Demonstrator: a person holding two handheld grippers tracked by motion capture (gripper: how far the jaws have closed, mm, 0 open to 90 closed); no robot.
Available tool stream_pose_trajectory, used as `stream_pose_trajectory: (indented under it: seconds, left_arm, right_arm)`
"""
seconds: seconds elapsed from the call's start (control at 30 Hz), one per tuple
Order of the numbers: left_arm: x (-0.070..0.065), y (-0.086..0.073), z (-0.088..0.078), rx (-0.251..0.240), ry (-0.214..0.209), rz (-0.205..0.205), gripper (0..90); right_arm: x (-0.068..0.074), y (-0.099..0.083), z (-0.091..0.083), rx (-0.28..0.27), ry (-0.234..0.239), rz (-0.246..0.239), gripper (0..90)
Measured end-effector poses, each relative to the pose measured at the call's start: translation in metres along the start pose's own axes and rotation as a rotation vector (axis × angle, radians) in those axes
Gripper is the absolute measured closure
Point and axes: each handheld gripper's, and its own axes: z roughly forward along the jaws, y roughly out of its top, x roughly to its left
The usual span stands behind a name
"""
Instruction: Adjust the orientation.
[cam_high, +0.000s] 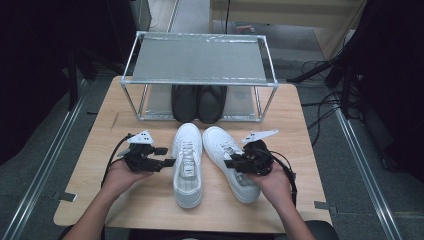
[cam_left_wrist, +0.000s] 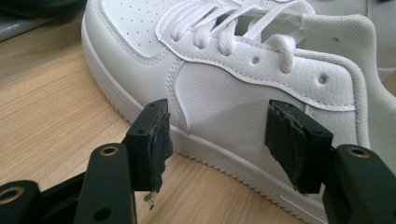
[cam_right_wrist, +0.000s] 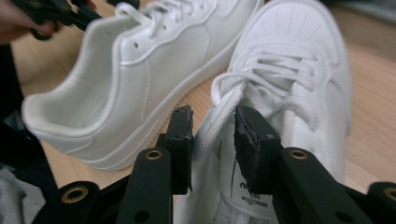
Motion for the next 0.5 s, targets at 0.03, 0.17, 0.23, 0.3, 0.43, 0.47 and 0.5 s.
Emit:
stream_pose_trajectory:
  seconds: [0.03,0.17,0.23,0.3,0.43,0.47,0.5]
  left_arm:
    - [0.000,0.000,0.000,0.000,0.000,0.000,41.8]
    - [-0.001,0.000,0.000,0.004,0.000,0.000,48.8]
    - [-0.001,0.000,-0.001,0.009,0.001,-0.009,54.1]
    - [-0.001,0.000,-0.002,0.012,-0.004,-0.018,57.5]
    - [0.003,0.002,-0.001,0.039,-0.021,-0.040,75.3]
    - [0.003,0.002,0.000,0.039,-0.023,-0.038,75.3]
    - [0.003,0.003,0.000,0.043,-0.027,-0.040,77.0]
  right_arm:
    - [0.000,0.000,0.000,0.000,0.000,0.000,68.5]
    - [-0.008,-0.007,-0.025,-0.087,0.016,-0.003,75.9]
    - [-0.013,-0.011,-0.032,-0.093,0.000,-0.004,81.0]
    - [-0.015,-0.013,-0.036,-0.093,-0.014,-0.002,83.9]
    - [-0.030,-0.021,-0.043,-0.072,-0.063,0.030,90.0]
    - [-0.030,-0.021,-0.043,-0.072,-0.063,0.030,90.0]
    - [-0.032,-0.023,-0.042,-0.065,-0.064,0.038,90.0]
